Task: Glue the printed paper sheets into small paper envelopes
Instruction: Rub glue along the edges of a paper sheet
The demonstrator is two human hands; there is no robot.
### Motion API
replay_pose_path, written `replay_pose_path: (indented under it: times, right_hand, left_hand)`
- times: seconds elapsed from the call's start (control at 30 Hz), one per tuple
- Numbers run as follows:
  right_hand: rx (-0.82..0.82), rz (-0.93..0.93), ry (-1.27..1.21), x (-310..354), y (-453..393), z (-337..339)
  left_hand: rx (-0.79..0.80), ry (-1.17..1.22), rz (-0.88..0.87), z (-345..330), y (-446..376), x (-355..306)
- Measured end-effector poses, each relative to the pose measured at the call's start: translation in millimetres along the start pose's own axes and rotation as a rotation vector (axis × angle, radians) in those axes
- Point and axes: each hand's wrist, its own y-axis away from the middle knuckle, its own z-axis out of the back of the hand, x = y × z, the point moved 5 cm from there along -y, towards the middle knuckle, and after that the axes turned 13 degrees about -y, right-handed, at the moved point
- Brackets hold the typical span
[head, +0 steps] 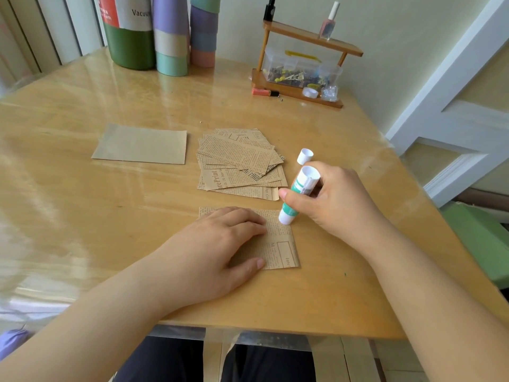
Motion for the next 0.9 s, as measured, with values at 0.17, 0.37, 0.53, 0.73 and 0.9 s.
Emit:
replay_pose_path:
  times: [0.17, 0.37, 0.53, 0.73, 0.9]
  right_hand:
    - [-0.011, 0.013, -0.054, 7, -1, -2]
    - [-0.017, -0.02, -0.049, 4, 9, 0]
    - [-0.006, -0.039, -0.057, 4, 20, 3]
    - [0.013, -0.034, -0.053, 4, 20, 0]
    - [0.021, -0.01, -0.101, 8, 8, -5]
  left_hand:
    - [0.003, 0.012, 0.0, 0, 0, 0]
    - [-0.001, 0.024, 0.007, 0, 0, 1]
    - [-0.028, 0.024, 0.017, 1, 0, 1]
    - [-0.088, -0.011, 0.053, 6, 1, 2]
    - [-0.086, -0.018, 0.05, 5, 2, 3]
